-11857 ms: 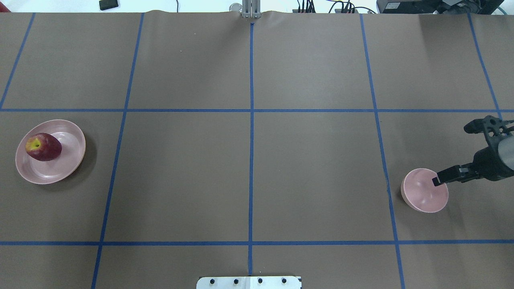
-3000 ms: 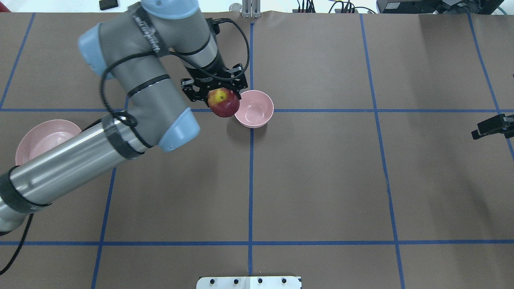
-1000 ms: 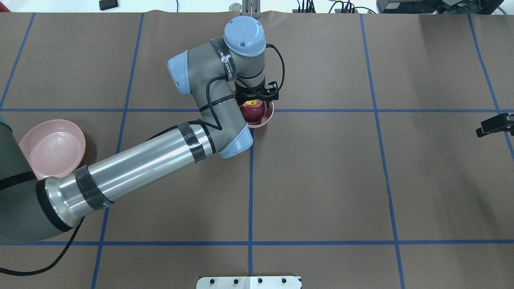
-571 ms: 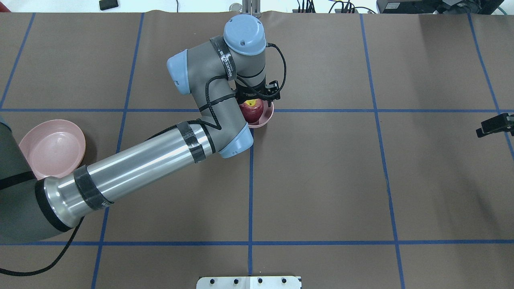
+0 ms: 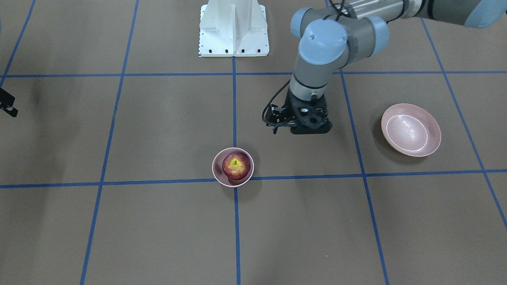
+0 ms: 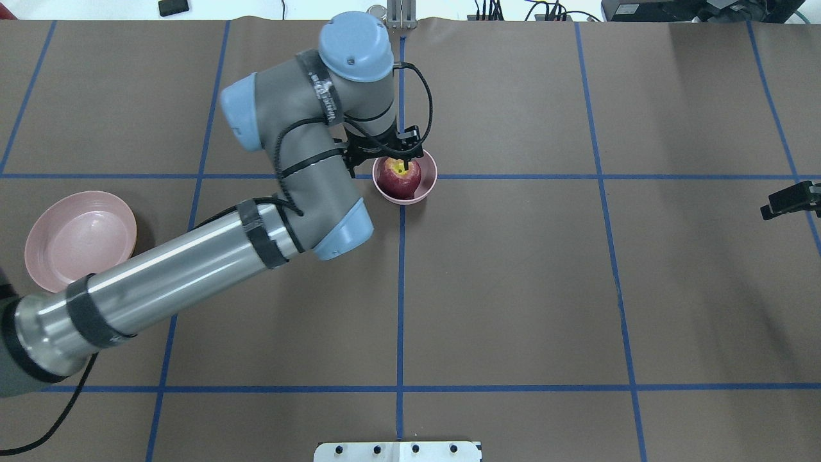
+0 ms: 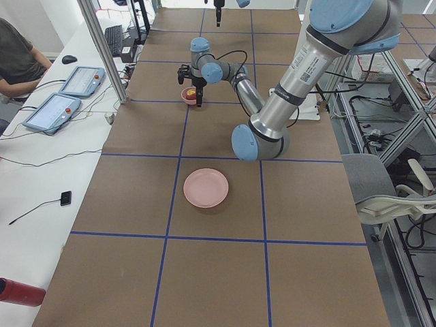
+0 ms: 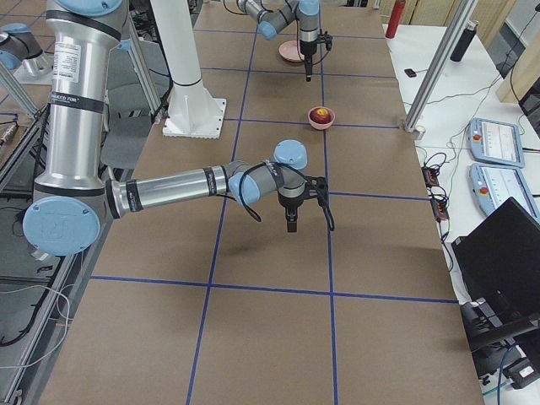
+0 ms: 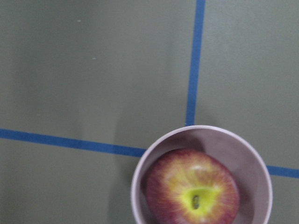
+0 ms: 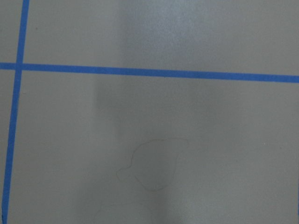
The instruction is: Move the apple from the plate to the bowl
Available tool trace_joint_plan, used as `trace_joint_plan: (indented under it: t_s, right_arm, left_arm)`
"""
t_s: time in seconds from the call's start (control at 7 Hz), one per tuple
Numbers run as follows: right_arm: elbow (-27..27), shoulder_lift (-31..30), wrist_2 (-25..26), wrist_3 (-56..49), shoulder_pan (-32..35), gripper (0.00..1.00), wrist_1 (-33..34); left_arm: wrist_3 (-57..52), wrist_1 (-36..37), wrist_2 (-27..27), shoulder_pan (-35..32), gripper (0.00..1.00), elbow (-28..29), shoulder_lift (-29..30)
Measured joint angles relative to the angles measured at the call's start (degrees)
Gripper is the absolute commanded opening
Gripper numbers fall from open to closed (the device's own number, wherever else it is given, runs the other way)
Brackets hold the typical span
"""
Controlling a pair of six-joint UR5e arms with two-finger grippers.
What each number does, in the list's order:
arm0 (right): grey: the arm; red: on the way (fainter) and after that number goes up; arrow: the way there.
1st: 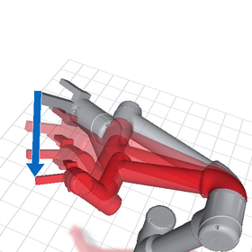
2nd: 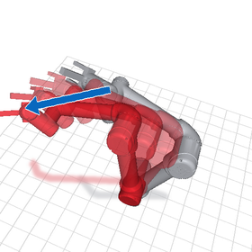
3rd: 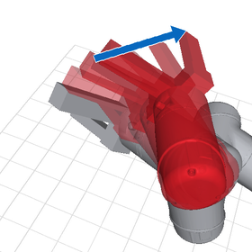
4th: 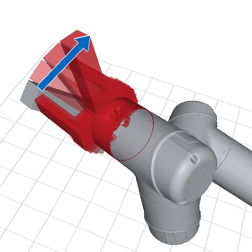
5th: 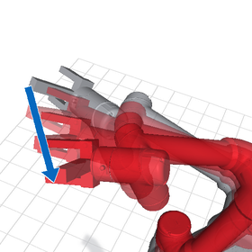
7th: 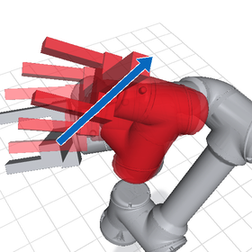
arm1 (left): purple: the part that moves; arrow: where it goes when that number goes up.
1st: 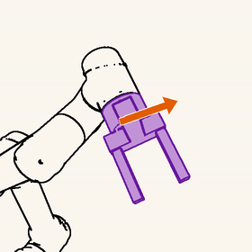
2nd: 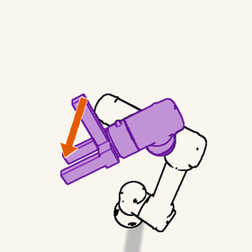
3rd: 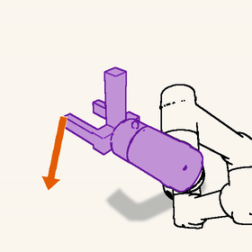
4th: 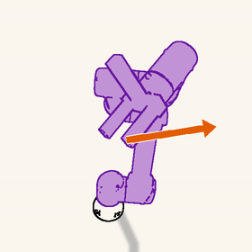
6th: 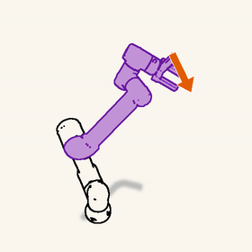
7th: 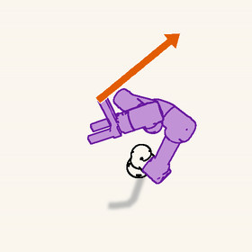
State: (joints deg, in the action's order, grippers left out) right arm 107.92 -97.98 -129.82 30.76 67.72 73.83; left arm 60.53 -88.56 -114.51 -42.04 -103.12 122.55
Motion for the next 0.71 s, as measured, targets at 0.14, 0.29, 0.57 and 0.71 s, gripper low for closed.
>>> trace_joint_plan:
  t_s: [0.14, 0.29, 0.57, 0.71]
  right_arm:
    - [-0.07, 0.02, 0.03, 0.00, -0.02, 1.00, 0.00]
    - [-0.08, 0.01, 0.02, 0.00, -0.02, 1.00, 0.00]
    - [0.07, -0.01, 0.01, 0.06, 0.00, 1.00, 0.00]
    - [0.21, -0.01, 0.00, 0.08, 0.02, 1.00, 0.00]
  left_arm:
    - [-6.80, 0.17, -1.70, -3.38, 0.98, -6.64, -8.49]
    - [-16.51, 0.03, -5.66, -9.07, 0.98, -10.03, -16.10]
    - [-38.70, -0.41, -12.18, -21.52, 0.98, -11.38, -28.27]
    - [-44.00, -1.89, -12.79, -24.87, 0.98, -11.27, -33.32]
